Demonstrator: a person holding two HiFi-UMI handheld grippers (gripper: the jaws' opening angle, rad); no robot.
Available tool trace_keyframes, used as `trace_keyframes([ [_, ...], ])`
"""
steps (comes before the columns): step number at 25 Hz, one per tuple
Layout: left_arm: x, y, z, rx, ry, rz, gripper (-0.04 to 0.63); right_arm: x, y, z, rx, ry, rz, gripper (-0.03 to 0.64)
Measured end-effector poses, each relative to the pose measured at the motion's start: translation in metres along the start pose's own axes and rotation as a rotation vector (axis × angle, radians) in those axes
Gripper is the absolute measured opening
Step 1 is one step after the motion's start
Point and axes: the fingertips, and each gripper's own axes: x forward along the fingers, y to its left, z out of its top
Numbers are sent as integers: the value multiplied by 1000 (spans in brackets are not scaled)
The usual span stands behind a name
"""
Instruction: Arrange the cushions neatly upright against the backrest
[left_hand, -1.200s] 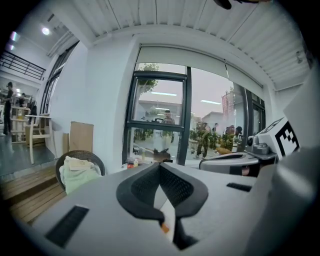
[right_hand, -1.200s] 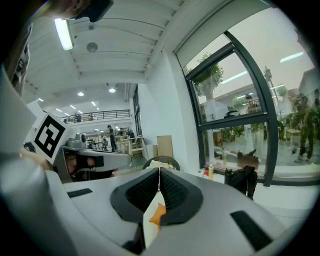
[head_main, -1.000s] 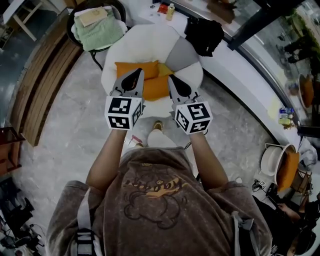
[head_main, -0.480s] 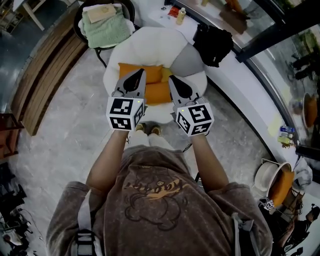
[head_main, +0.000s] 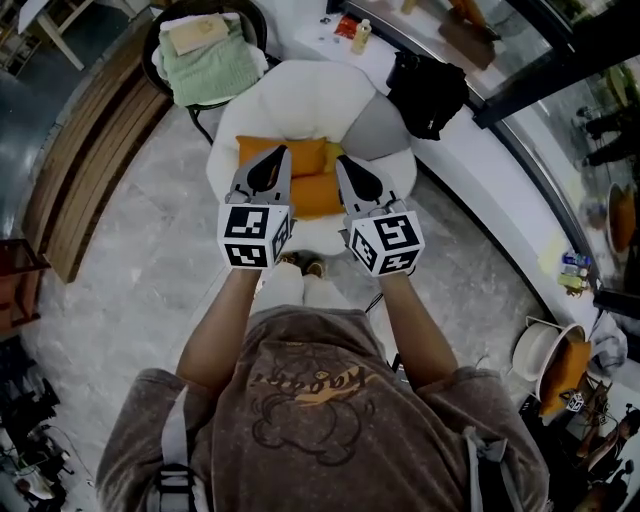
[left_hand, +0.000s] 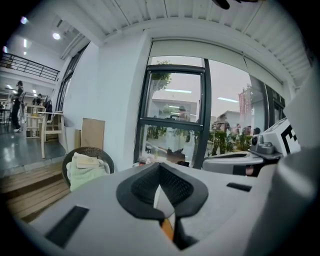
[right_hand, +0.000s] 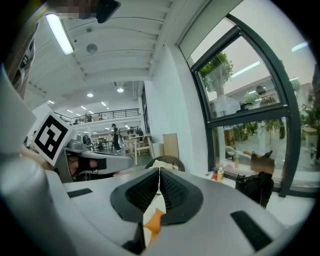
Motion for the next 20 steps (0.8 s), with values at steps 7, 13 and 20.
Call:
trace_keyframes([
  [7,24,17,-14,-5,25,-7,5,31,-4,-15,25,16,-3,20],
  [13,46,40,-30,-38,26,18,5,56,-16,-30,17,29,-16,20],
  [20,69,64,-54,-45,38,32,5,83,-25,-55,13,51,-28,20],
])
